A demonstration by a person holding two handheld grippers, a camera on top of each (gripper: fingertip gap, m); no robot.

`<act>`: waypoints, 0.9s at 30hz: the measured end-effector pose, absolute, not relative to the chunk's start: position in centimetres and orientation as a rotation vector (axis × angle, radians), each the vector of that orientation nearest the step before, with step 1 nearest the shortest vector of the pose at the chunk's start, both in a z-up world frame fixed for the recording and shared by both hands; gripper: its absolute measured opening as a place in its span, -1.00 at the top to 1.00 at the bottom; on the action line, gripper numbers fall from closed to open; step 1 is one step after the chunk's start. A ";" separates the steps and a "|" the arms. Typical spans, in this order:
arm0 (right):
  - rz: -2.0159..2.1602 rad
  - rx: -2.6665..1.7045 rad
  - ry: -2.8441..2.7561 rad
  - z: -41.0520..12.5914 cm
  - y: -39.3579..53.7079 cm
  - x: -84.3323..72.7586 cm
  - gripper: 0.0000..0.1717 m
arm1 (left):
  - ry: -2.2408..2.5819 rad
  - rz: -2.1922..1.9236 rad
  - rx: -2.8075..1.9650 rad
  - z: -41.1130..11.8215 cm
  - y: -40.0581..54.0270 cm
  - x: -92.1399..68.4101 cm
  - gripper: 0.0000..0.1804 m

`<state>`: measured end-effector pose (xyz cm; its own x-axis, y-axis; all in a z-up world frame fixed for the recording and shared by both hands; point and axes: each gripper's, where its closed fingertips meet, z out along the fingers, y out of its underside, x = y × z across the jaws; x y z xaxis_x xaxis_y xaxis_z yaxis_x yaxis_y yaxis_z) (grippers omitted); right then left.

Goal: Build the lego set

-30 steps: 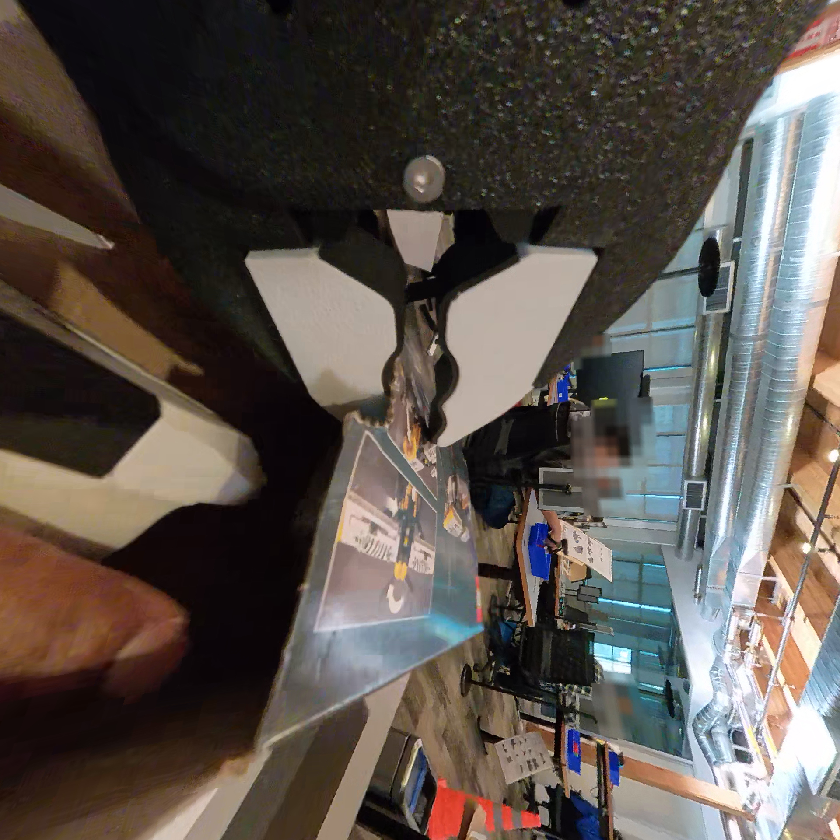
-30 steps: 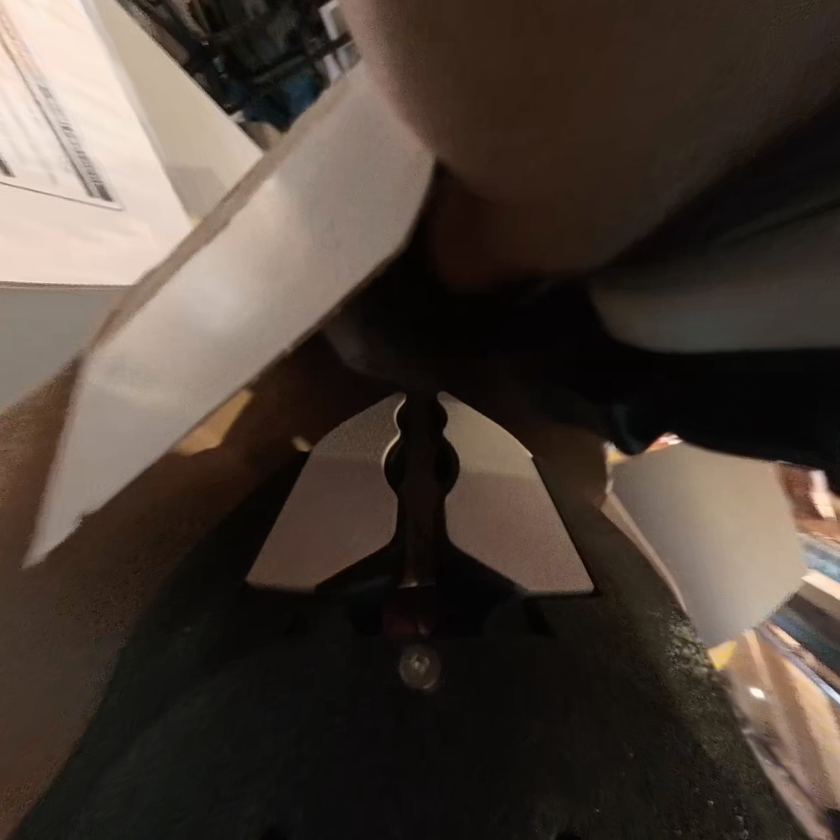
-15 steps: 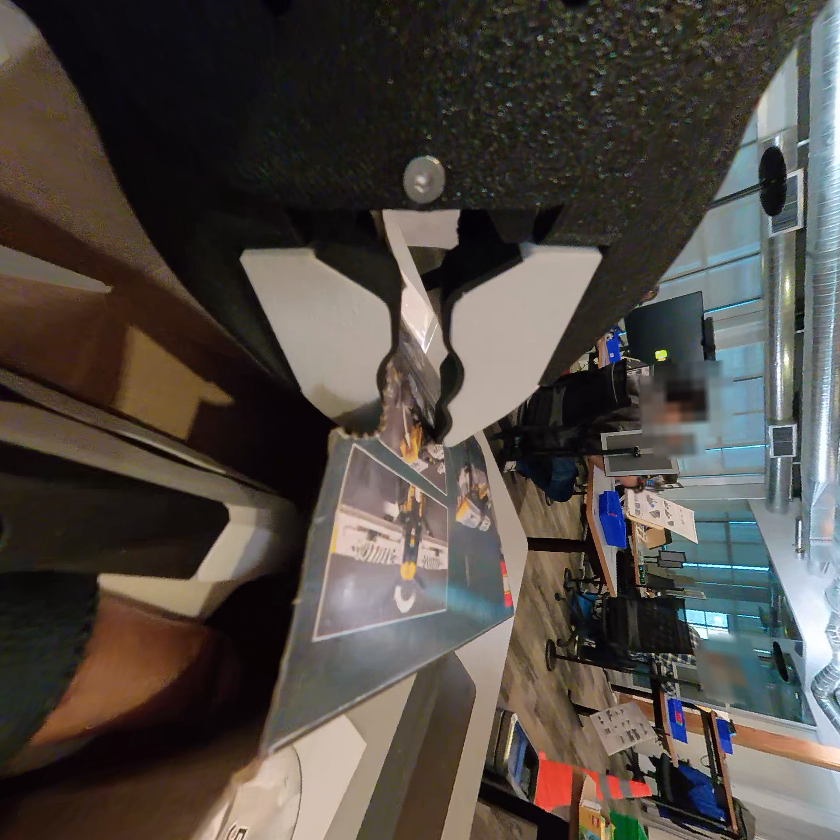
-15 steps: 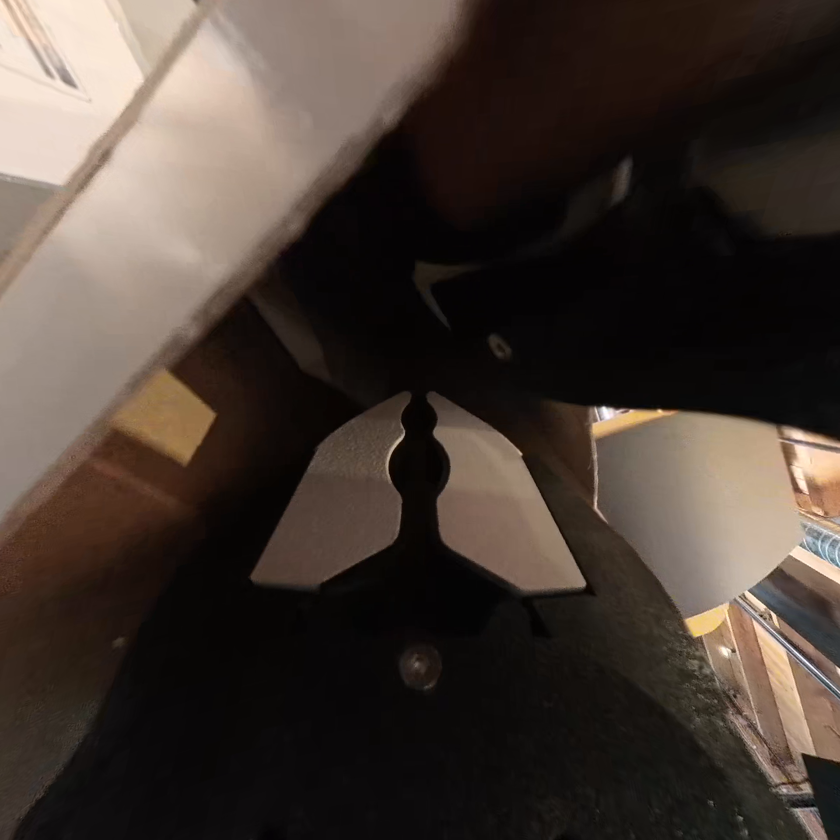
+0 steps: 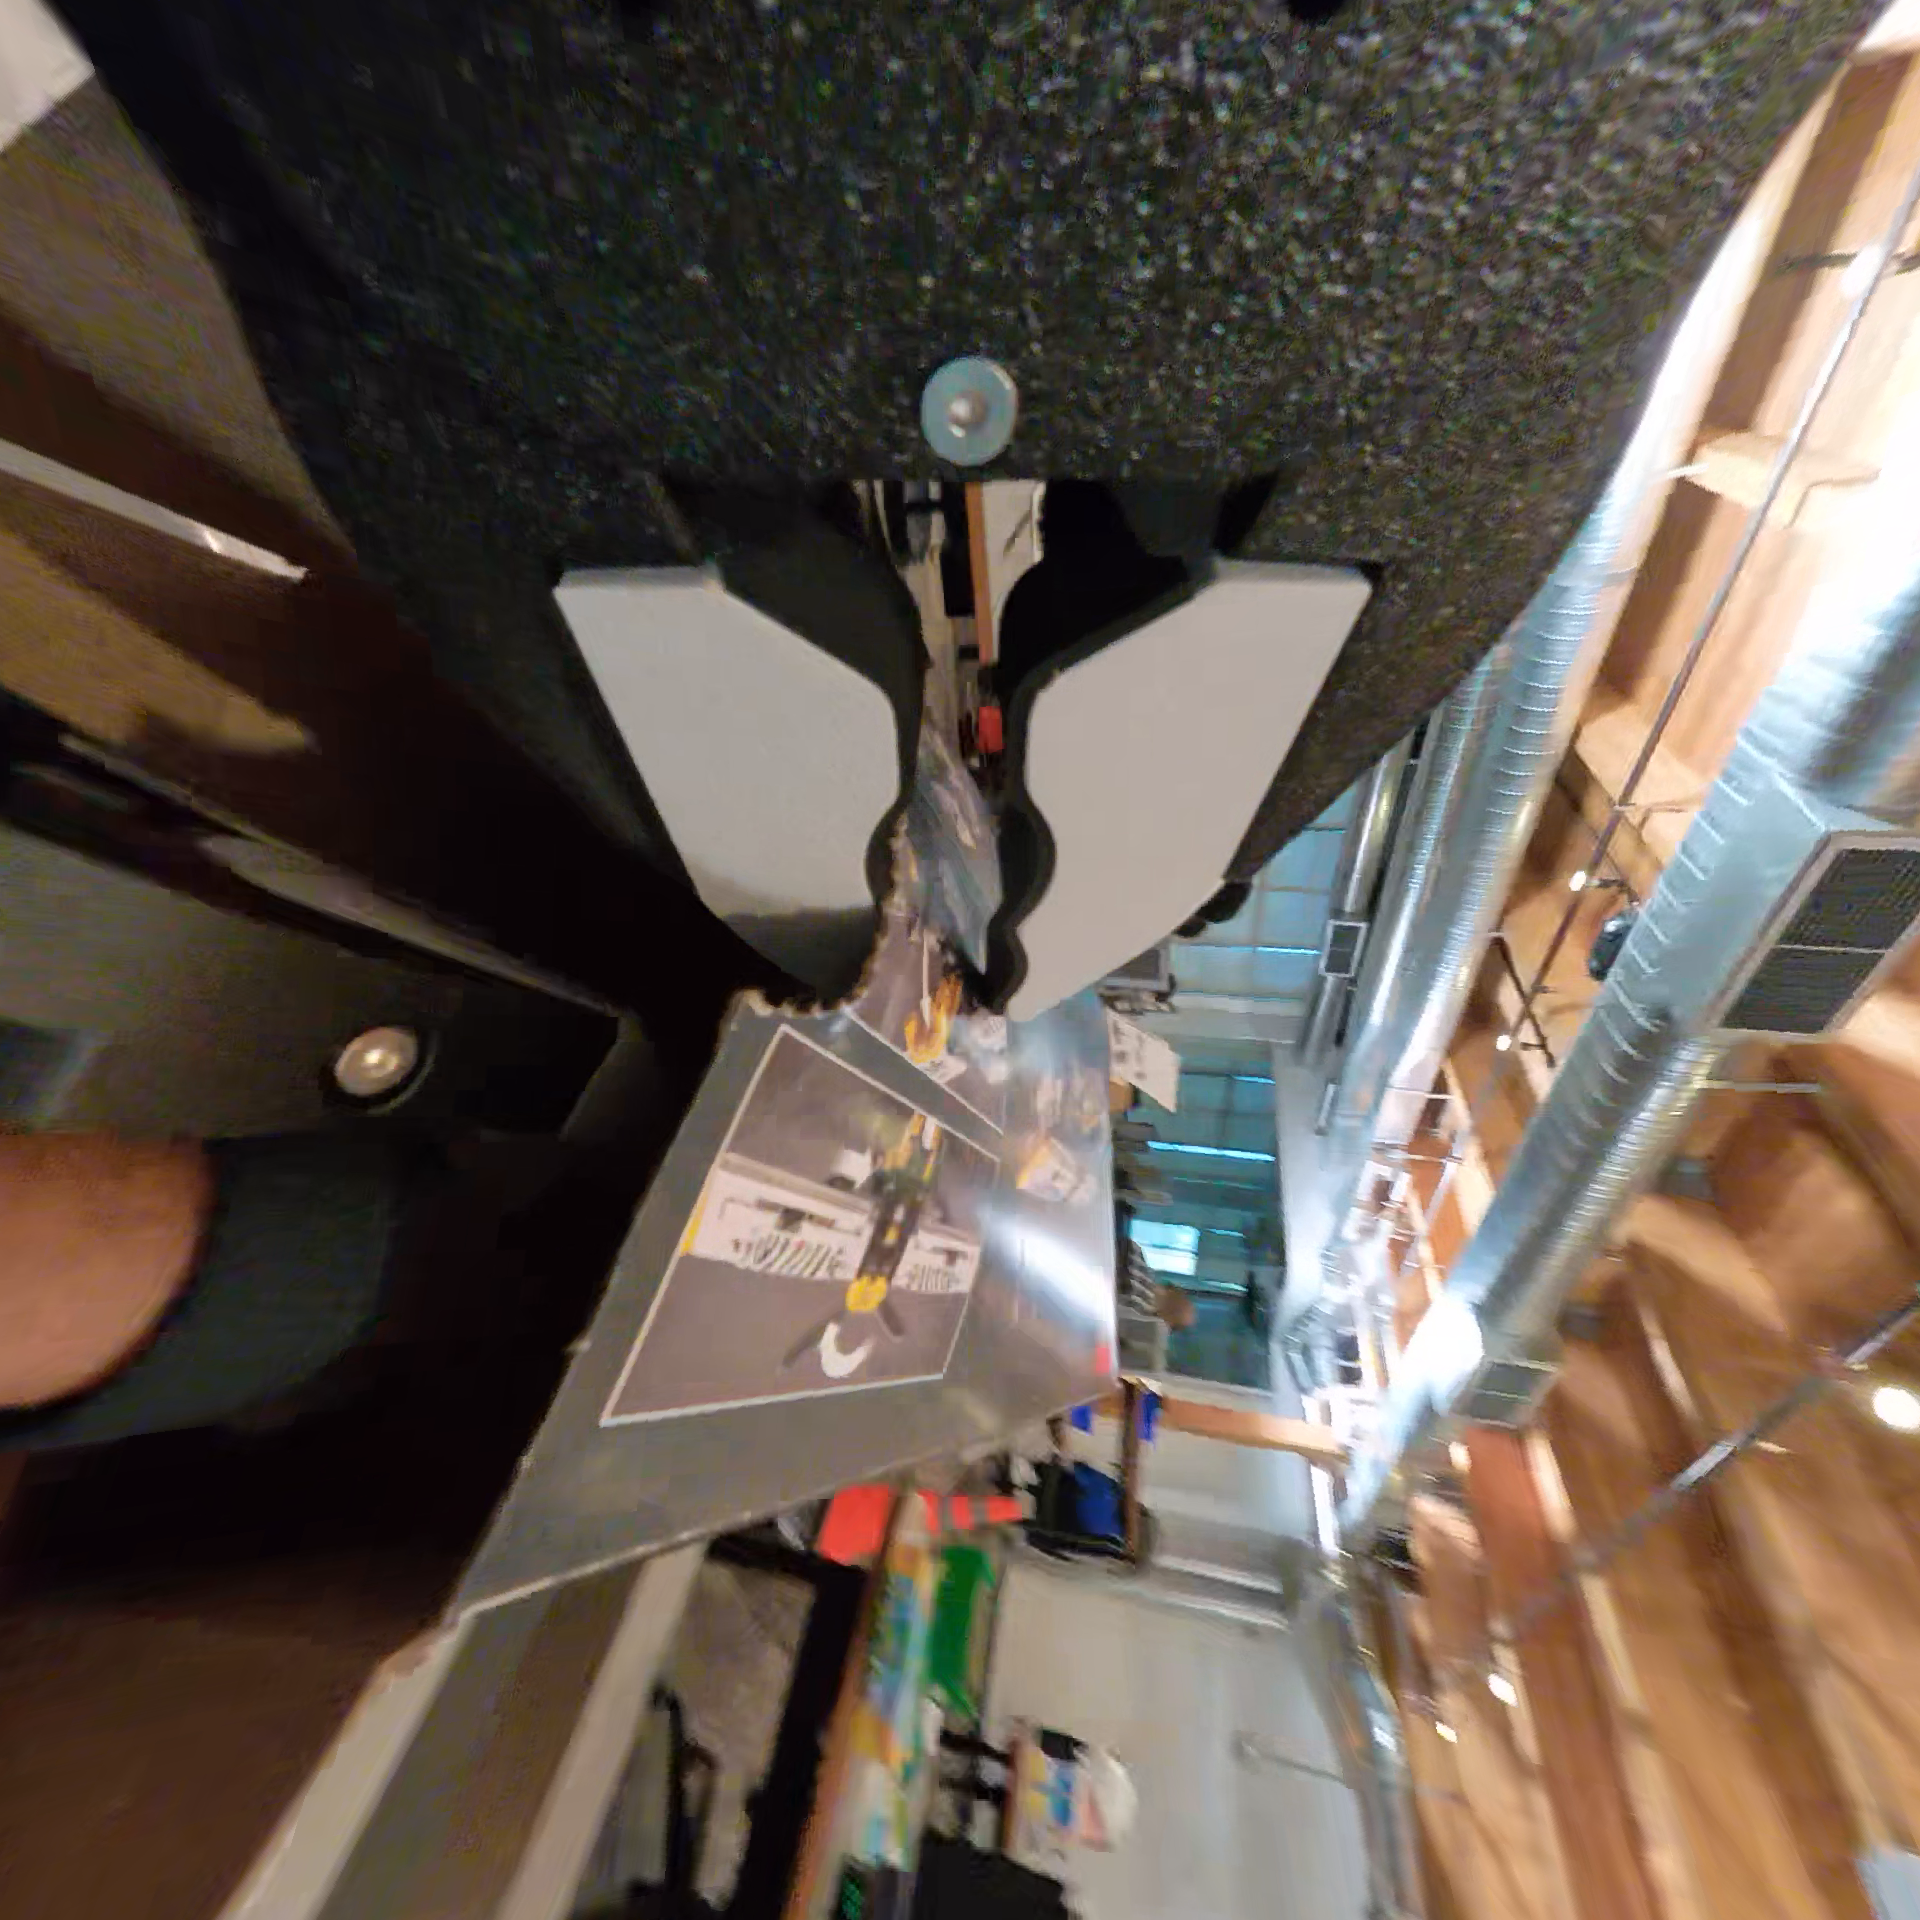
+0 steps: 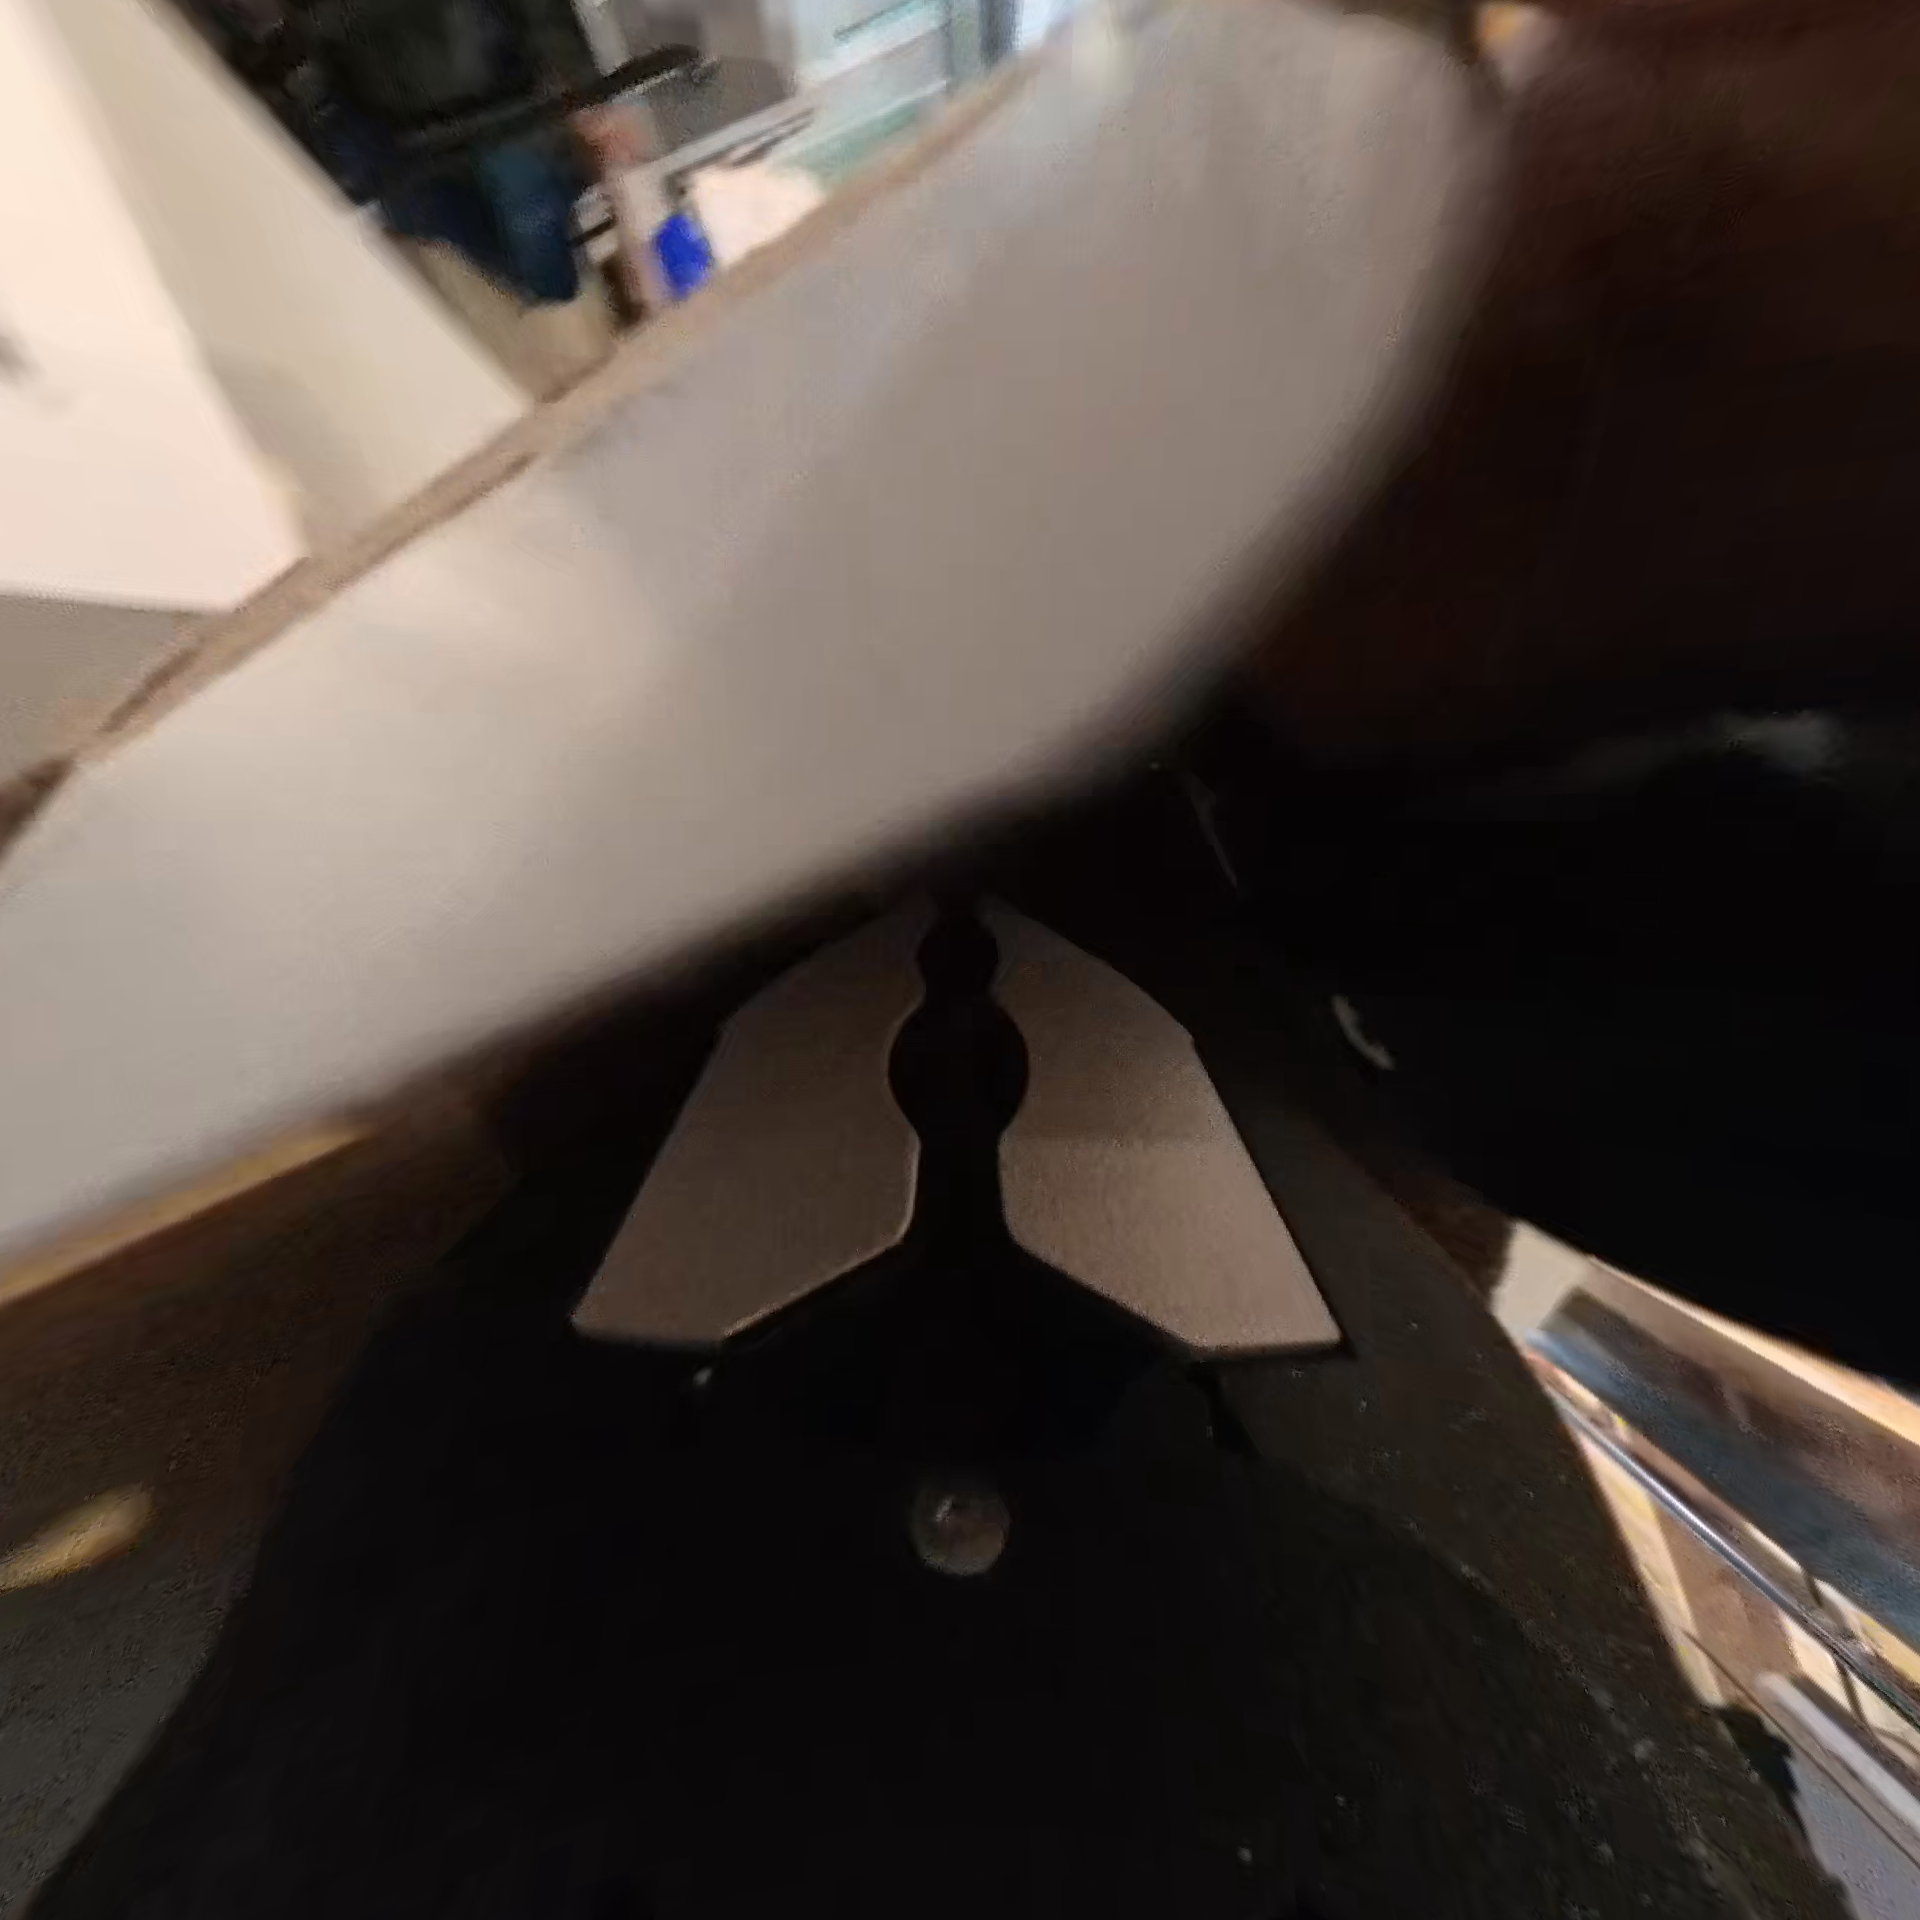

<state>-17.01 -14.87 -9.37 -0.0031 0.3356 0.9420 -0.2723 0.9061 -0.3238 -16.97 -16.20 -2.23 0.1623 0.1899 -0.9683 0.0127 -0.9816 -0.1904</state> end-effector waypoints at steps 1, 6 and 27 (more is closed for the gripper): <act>0.497 -0.044 -1.451 -8.2 -14.9 -16.9 1.00 | -0.205 1.941 -2.228 -2.0 -16.2 -16.9 0.89; 0.546 -0.079 -1.478 -7.4 -15.6 -15.8 1.00 | -0.210 1.992 -2.087 0.5 -17.0 -16.2 0.96; 0.470 0.029 -1.282 -3.2 -15.9 -14.5 1.00 | -0.165 2.080 -1.859 4.3 -16.4 -14.2 0.95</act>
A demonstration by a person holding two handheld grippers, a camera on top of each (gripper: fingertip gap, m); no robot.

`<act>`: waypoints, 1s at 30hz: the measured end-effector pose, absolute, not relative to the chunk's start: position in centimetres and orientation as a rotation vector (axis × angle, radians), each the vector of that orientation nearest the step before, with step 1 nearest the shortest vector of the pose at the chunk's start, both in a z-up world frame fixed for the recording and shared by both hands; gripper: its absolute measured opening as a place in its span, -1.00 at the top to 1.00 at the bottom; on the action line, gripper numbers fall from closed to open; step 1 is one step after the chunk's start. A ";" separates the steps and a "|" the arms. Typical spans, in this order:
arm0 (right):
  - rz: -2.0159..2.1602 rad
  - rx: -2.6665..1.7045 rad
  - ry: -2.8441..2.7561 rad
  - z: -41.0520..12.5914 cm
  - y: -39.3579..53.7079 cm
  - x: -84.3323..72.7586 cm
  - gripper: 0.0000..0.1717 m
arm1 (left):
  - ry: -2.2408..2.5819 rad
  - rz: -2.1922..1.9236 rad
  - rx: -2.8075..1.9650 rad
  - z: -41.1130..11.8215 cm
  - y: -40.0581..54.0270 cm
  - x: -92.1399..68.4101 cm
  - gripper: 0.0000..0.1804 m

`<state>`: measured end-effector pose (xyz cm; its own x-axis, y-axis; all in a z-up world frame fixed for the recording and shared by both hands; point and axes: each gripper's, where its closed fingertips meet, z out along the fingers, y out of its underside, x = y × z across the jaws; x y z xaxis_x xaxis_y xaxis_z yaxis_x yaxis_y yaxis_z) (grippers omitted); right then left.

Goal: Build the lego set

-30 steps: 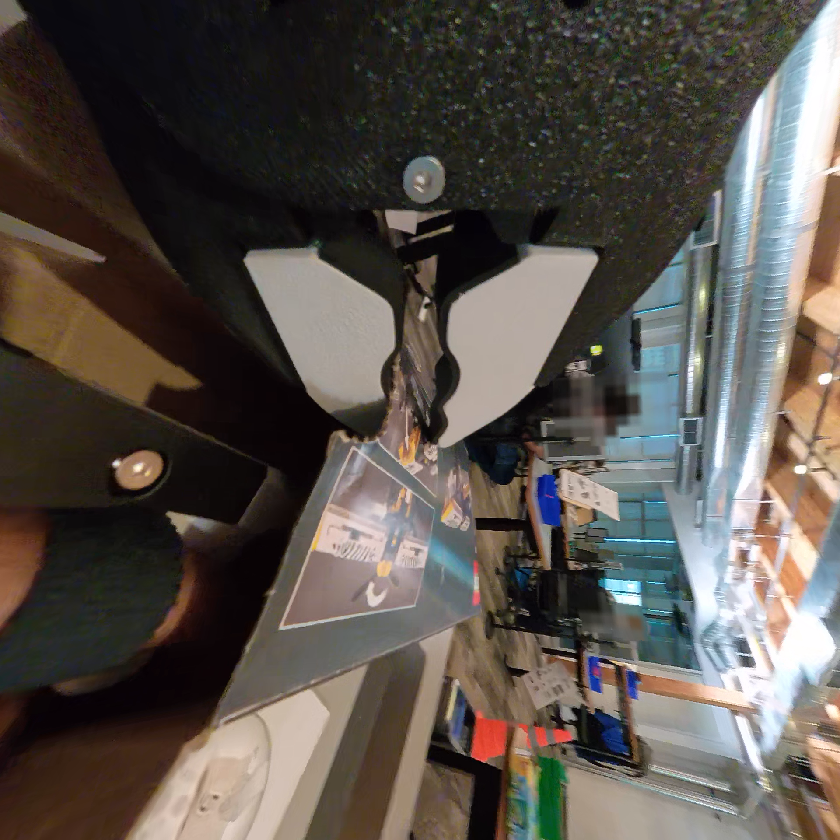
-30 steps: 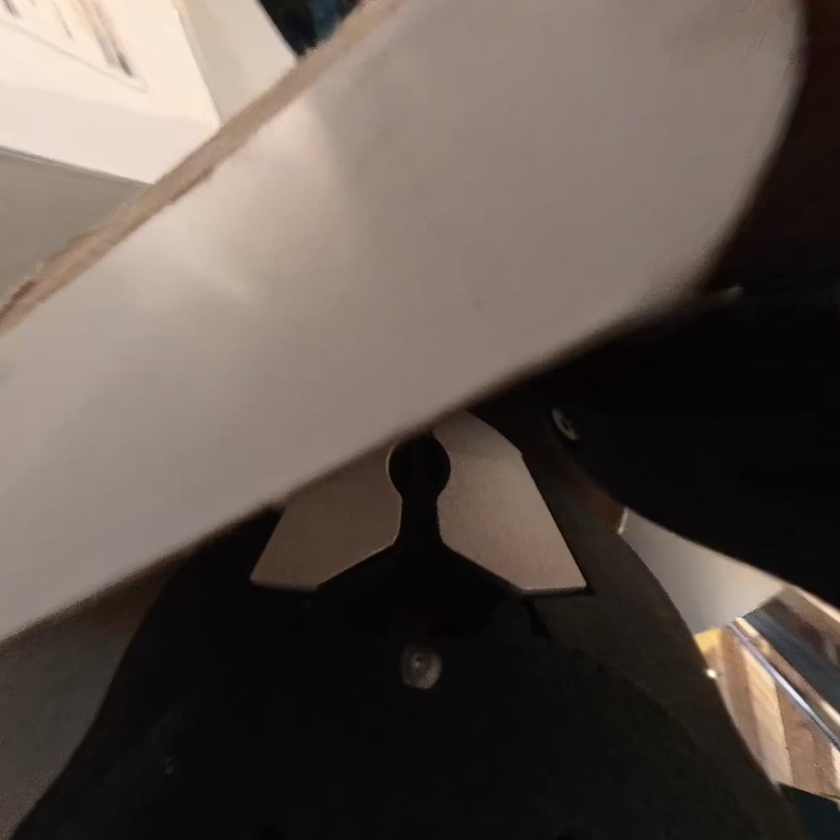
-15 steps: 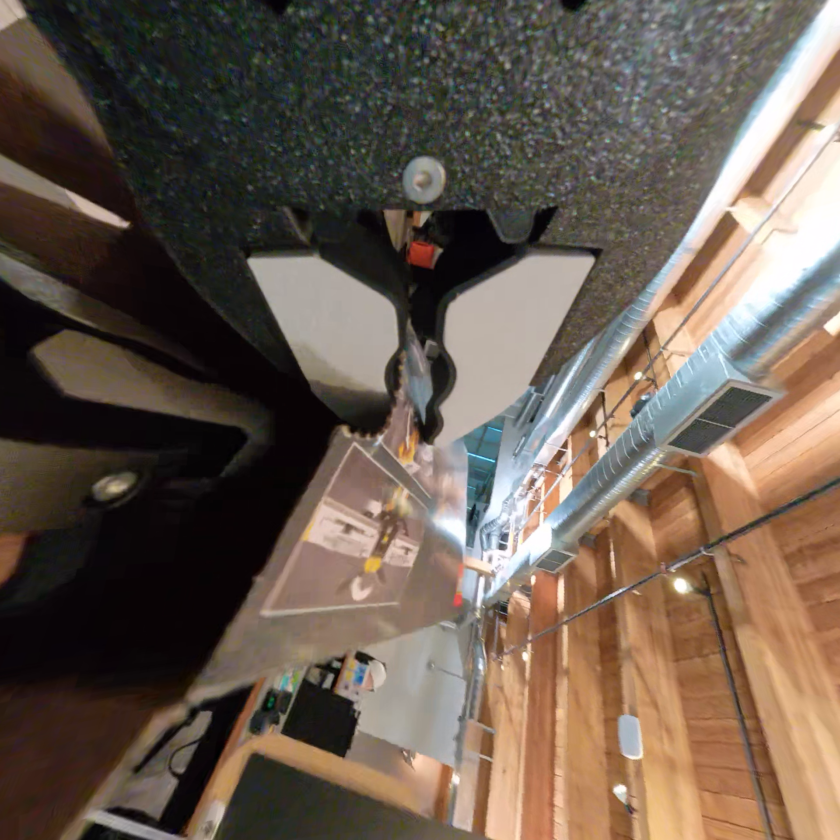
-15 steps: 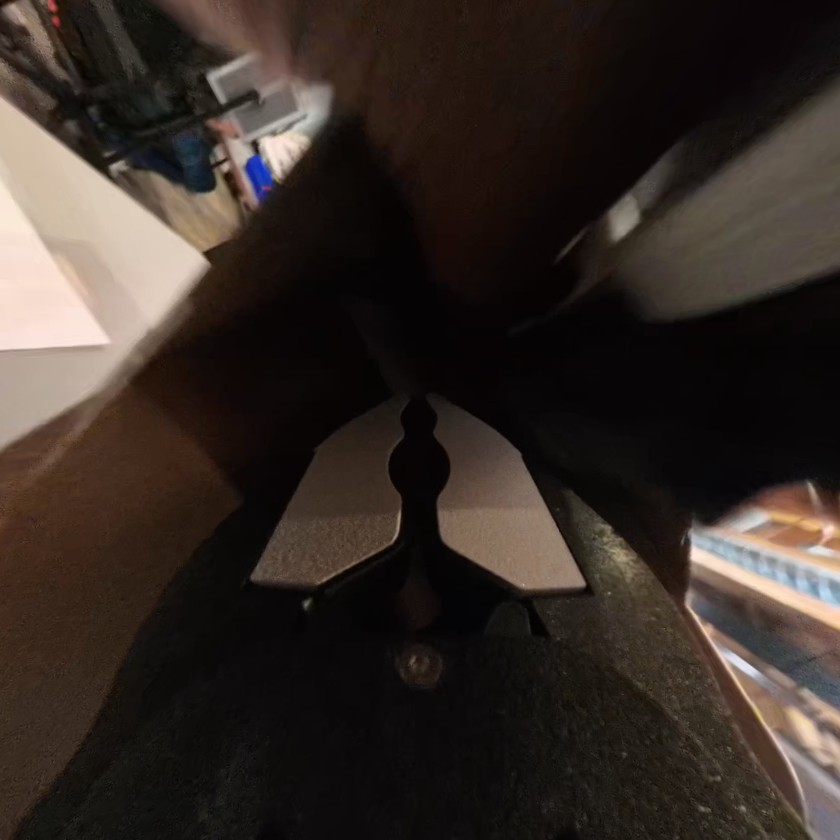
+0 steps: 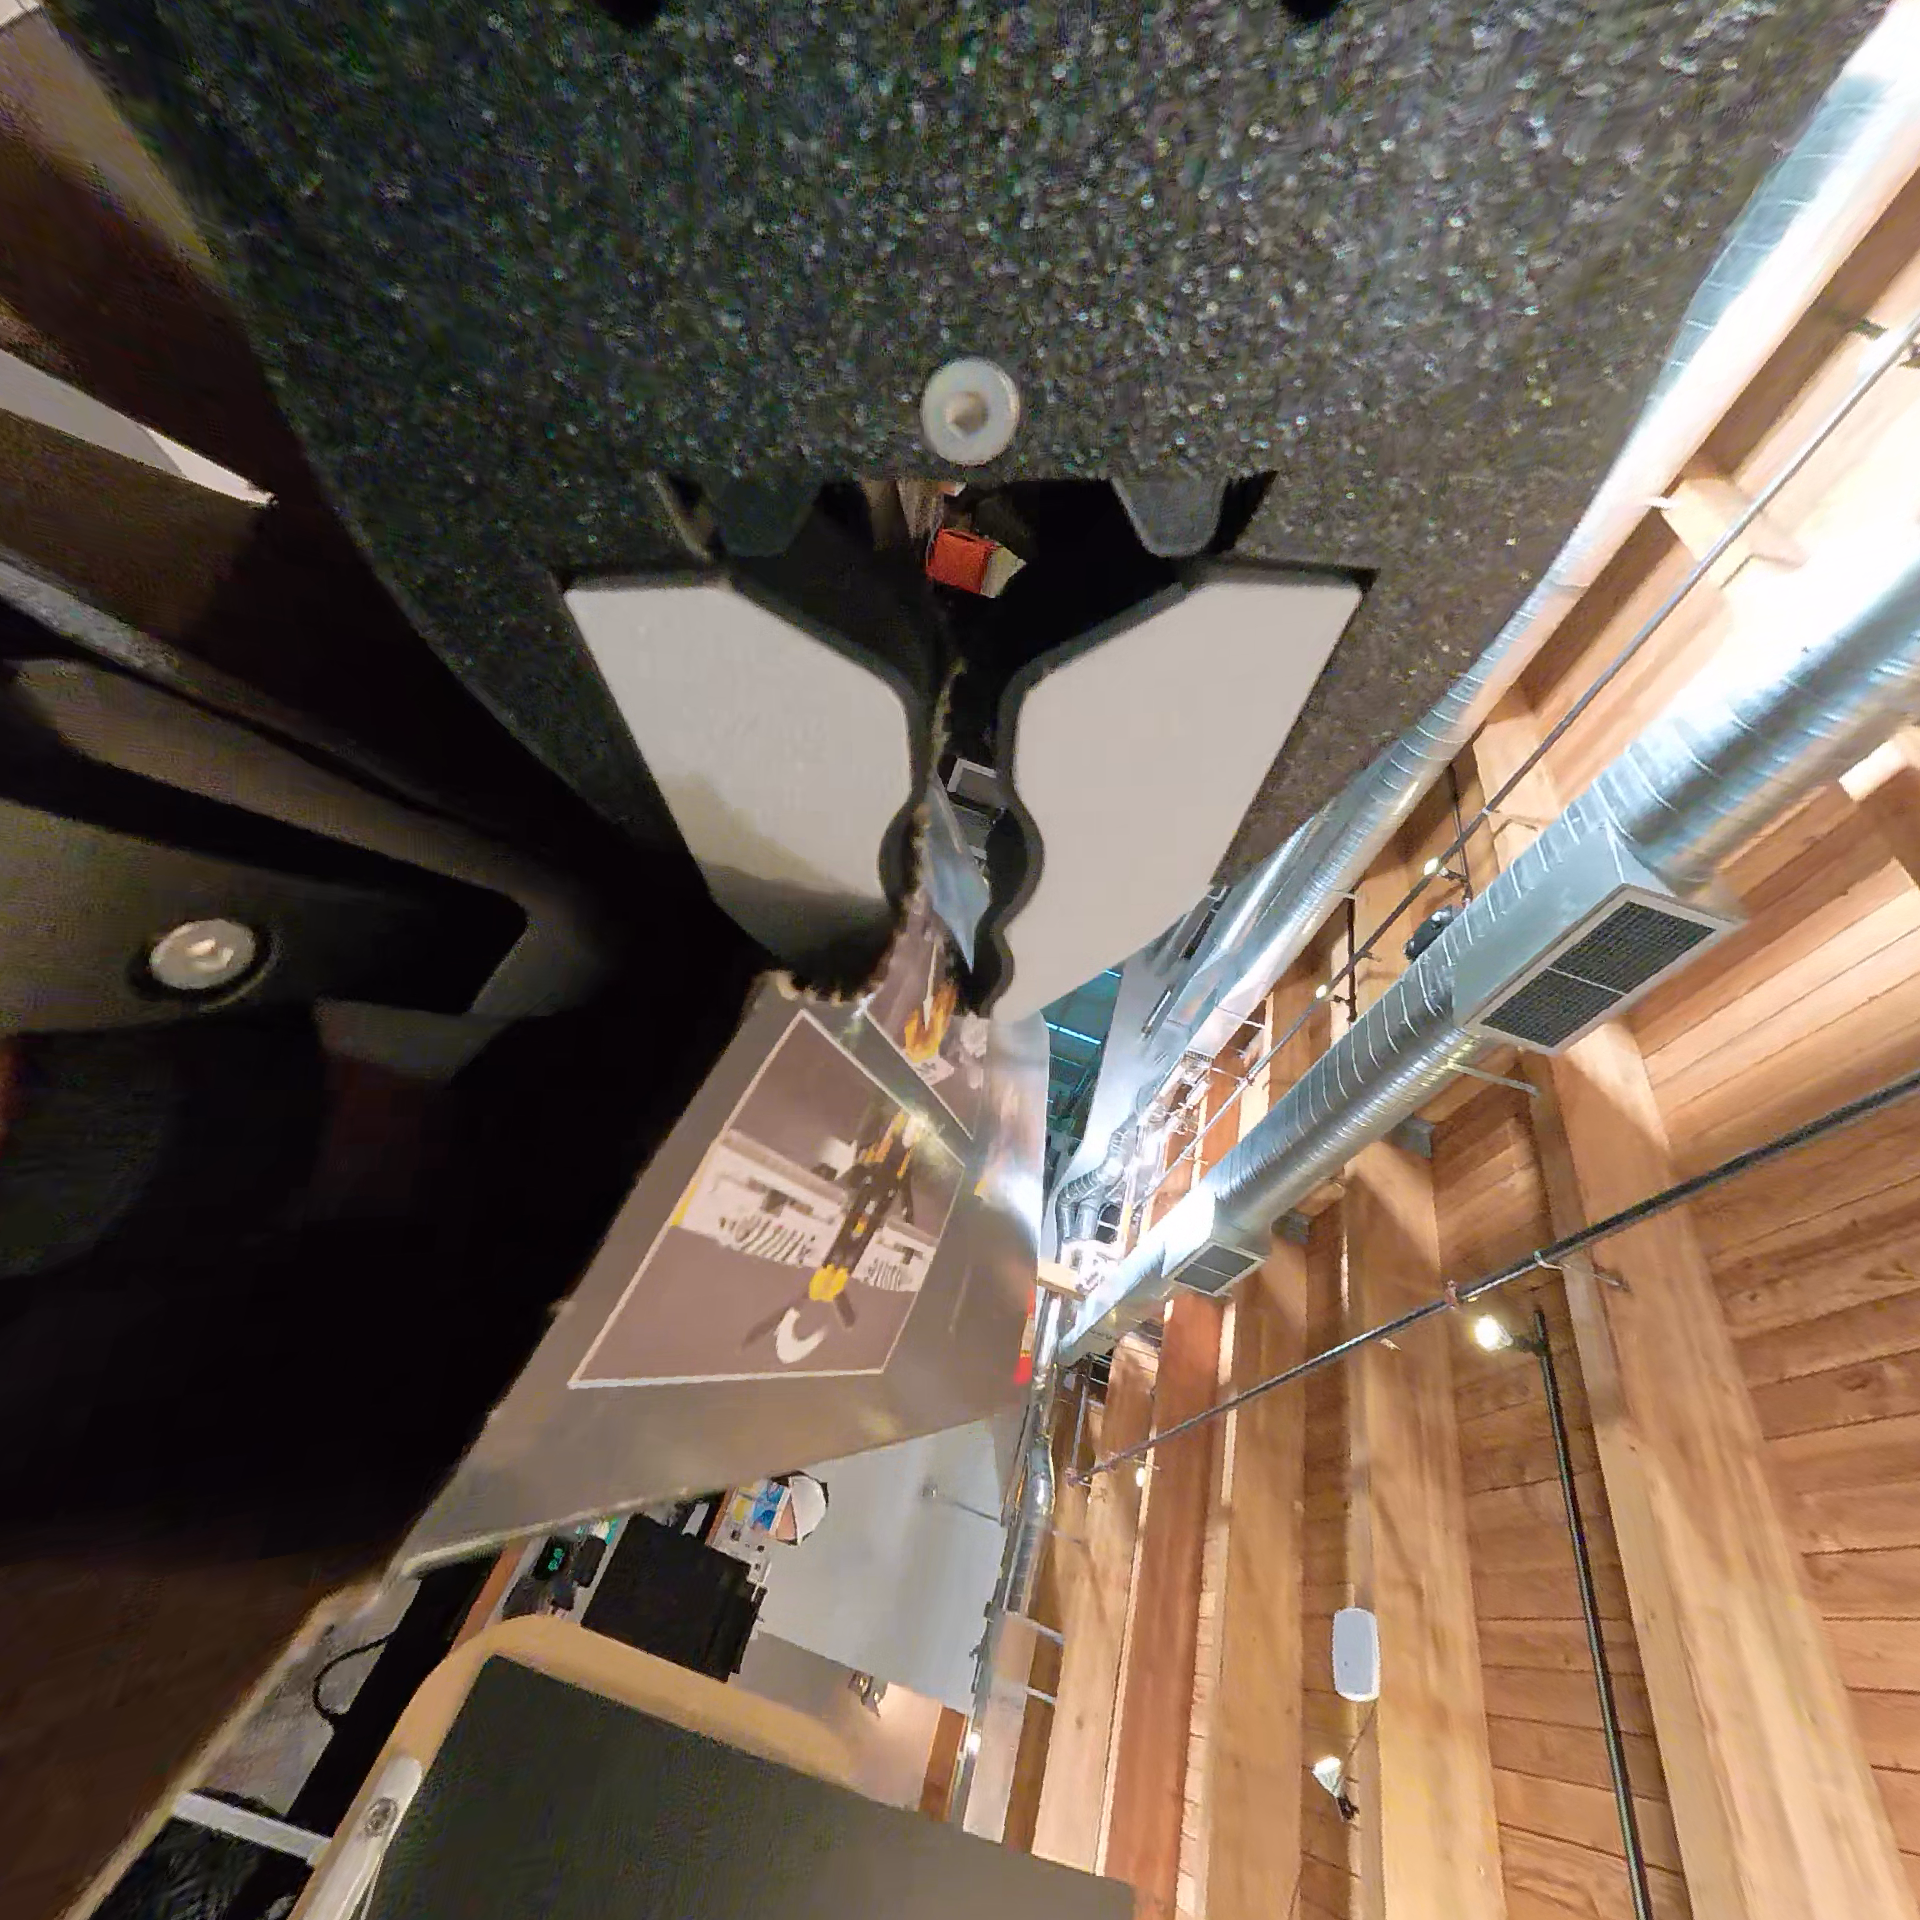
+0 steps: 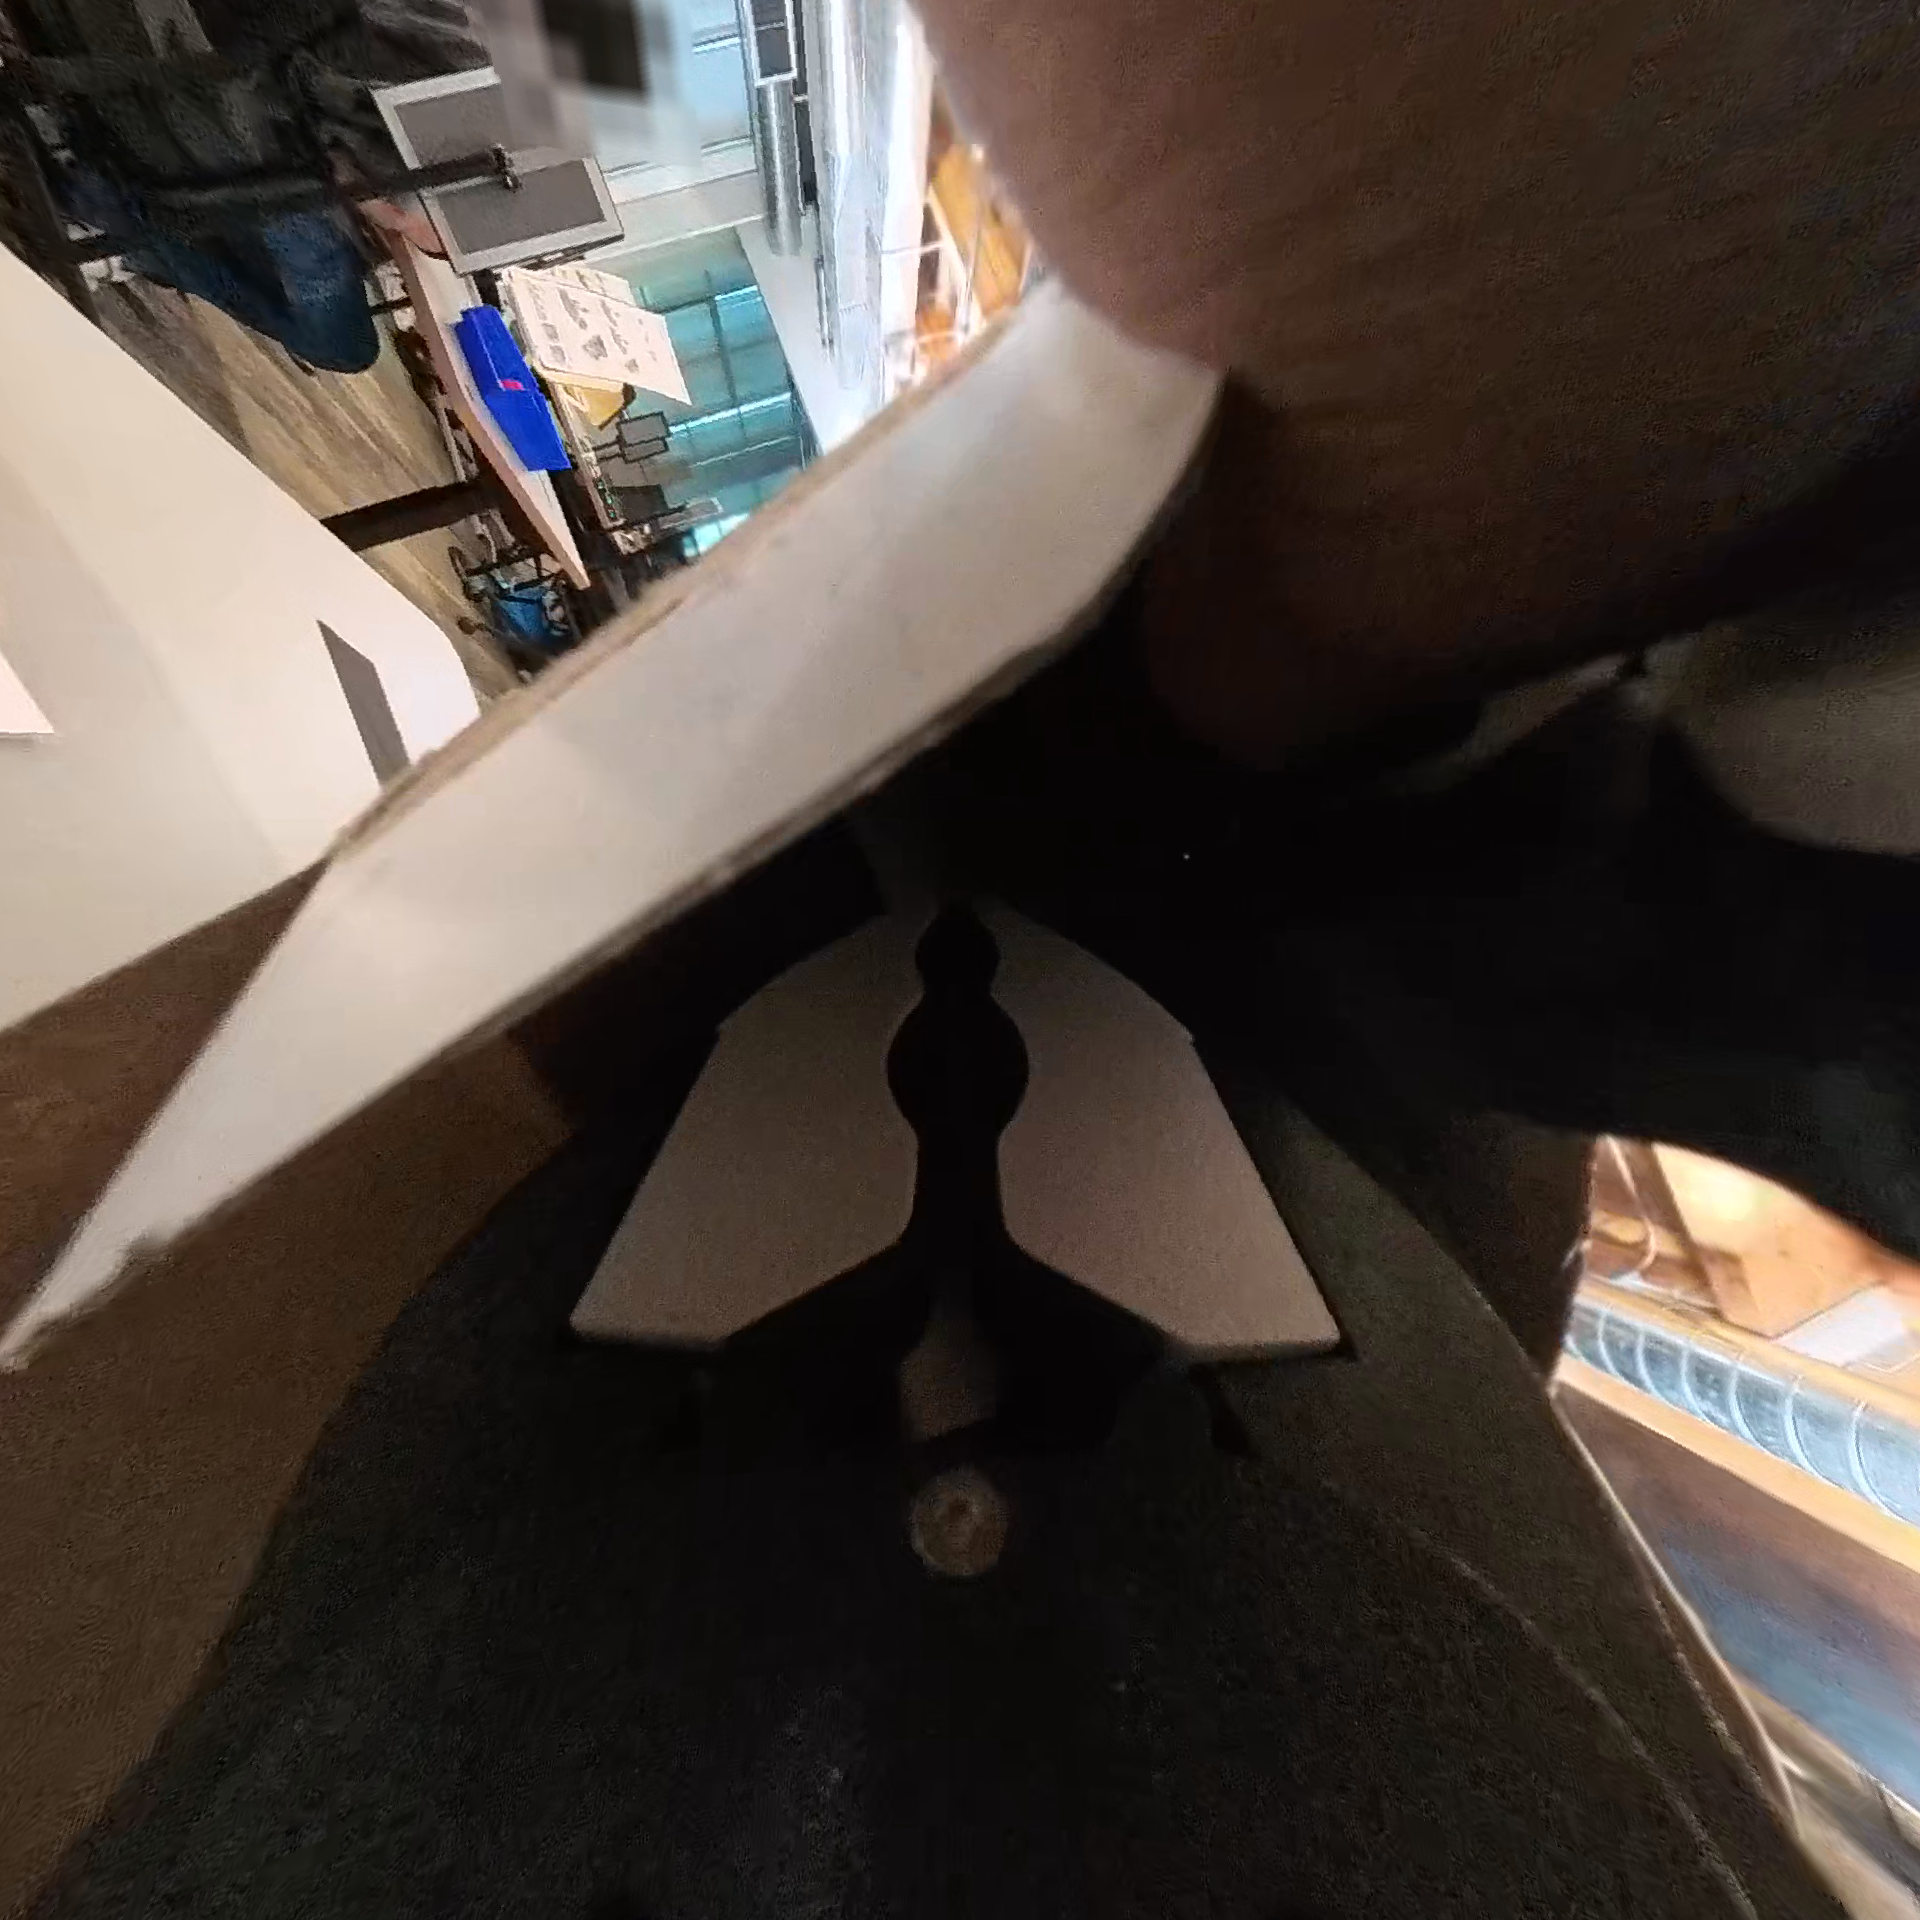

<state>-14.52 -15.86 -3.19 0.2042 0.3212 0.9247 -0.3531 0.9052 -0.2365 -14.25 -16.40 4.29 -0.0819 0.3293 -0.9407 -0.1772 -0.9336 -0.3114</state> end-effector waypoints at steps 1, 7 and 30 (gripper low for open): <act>0.464 0.042 -1.268 -2.9 -15.9 -14.3 1.00 | -0.177 2.076 -1.839 4.7 -16.5 -13.9 0.95; 0.429 0.026 -1.318 -3.6 -15.5 -15.9 0.99 | -0.227 2.068 -1.870 2.1 -17.6 -14.9 0.94; 0.578 0.042 -1.787 -13.4 -17.5 -16.7 1.00 | -0.518 1.561 -2.435 -8.8 -18.5 -18.8 0.89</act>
